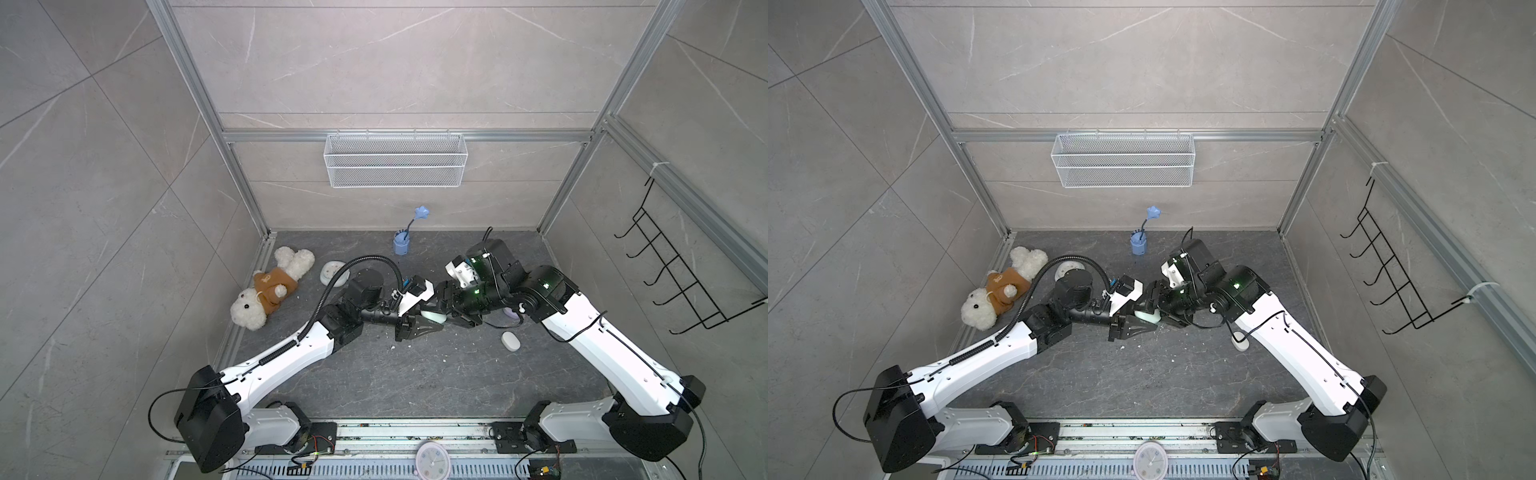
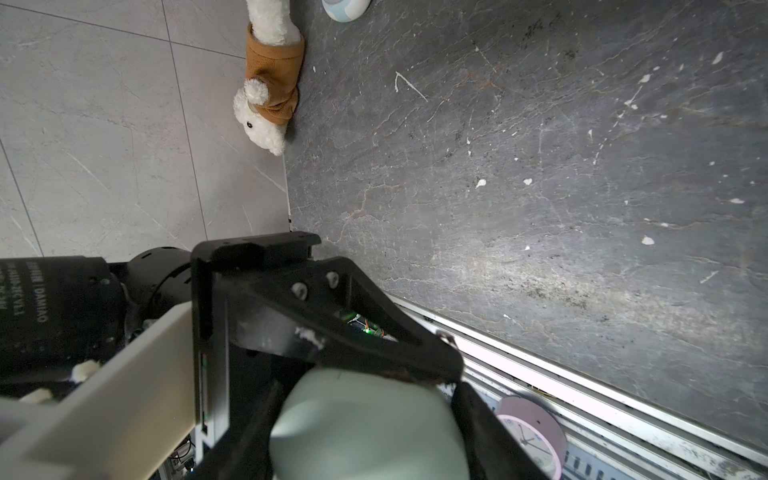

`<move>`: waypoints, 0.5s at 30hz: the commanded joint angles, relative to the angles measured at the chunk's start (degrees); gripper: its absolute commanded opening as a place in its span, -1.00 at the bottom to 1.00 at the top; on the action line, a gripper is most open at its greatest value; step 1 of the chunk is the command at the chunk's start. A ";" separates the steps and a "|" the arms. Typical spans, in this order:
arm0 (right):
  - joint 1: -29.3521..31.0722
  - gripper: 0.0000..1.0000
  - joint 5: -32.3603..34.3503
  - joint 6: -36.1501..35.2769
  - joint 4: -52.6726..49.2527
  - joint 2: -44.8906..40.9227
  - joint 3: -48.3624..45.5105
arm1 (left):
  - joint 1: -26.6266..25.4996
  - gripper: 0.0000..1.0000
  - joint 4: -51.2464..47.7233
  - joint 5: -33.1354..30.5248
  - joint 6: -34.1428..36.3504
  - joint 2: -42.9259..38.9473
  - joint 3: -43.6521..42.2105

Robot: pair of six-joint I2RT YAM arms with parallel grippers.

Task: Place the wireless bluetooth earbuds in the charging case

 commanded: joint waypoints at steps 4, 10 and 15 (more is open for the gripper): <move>-0.33 0.01 3.38 -0.20 -1.71 -2.12 -2.10 | -0.22 -0.28 2.19 -1.52 0.27 -1.86 1.25; -3.96 0.02 6.40 -2.47 -3.71 -4.49 -6.78 | -0.14 0.37 2.19 -6.73 -1.03 -4.15 -3.17; -7.88 0.03 11.31 -5.07 -3.70 -6.55 -14.37 | -0.04 0.67 2.07 -14.19 -3.58 -7.65 -8.83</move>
